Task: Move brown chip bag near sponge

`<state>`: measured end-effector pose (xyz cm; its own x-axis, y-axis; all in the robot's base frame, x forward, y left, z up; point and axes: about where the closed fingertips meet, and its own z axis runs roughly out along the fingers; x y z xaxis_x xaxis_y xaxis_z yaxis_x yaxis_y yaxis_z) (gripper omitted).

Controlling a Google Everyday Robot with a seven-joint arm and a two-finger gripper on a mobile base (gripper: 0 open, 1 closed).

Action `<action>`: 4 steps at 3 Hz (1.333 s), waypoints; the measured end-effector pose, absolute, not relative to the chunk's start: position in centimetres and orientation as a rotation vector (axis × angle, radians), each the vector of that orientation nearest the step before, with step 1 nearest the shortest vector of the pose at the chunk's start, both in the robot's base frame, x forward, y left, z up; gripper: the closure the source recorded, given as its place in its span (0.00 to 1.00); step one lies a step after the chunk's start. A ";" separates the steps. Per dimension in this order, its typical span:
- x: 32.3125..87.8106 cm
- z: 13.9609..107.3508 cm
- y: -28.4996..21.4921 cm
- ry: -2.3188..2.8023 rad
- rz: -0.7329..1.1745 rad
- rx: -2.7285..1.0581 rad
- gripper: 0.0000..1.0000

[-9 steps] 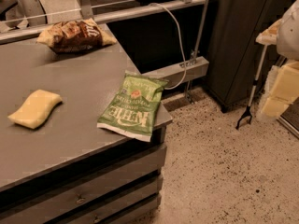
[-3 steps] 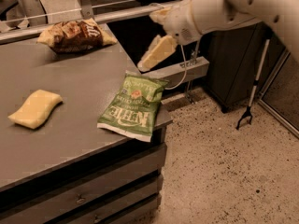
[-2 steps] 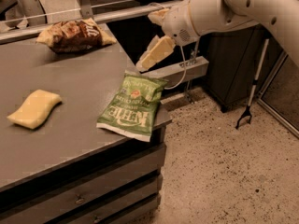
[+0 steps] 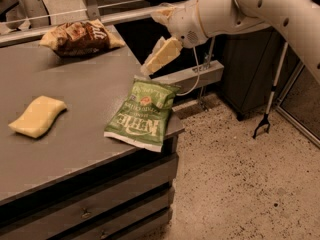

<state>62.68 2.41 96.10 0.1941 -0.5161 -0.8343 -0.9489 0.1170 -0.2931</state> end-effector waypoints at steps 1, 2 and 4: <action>64.3 95.9 7.1 1.312 0.578 -1.586 0.00; 66.7 96.1 13.6 1.174 0.487 -1.669 0.00; 73.3 95.1 21.3 1.134 0.378 -1.662 0.00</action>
Offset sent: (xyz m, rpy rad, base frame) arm 0.0750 0.1981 0.0030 -0.0711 -0.4100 0.2458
